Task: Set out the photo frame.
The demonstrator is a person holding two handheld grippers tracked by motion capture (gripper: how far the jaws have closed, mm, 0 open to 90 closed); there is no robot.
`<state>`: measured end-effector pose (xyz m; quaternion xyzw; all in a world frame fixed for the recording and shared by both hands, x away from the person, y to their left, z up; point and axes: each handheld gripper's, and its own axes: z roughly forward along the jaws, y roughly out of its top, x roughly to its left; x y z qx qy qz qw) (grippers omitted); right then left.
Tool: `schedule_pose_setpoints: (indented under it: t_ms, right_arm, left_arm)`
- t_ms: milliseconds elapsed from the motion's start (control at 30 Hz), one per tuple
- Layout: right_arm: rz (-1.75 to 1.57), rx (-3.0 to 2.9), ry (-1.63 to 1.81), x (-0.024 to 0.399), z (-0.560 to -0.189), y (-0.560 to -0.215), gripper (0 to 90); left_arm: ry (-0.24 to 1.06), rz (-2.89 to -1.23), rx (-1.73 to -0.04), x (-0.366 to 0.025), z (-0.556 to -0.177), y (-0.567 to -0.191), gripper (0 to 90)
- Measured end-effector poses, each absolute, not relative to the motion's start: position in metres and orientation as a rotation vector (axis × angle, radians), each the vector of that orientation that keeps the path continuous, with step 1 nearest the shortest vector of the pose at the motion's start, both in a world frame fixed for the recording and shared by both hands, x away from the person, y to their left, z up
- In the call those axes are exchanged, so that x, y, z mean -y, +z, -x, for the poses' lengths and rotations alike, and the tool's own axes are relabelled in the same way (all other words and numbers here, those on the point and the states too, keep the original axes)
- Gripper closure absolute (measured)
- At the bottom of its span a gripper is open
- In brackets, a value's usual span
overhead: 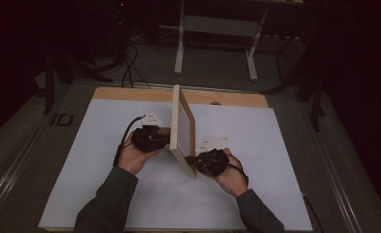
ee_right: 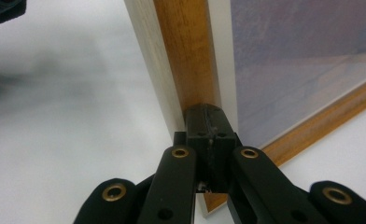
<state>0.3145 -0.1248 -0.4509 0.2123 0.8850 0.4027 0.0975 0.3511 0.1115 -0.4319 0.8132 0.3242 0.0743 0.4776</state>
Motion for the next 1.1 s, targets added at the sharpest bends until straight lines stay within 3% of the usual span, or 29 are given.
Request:
schedule_pose_setpoints:
  t_ms: [1100]
  right_arm:
    - [-0.609, -2.638, 1.217, 0.093, -0.318, -0.451, 90.0]
  left_arm:
    - [0.128, -1.933, -0.875, -0.129, -0.376, -0.436, 90.0]
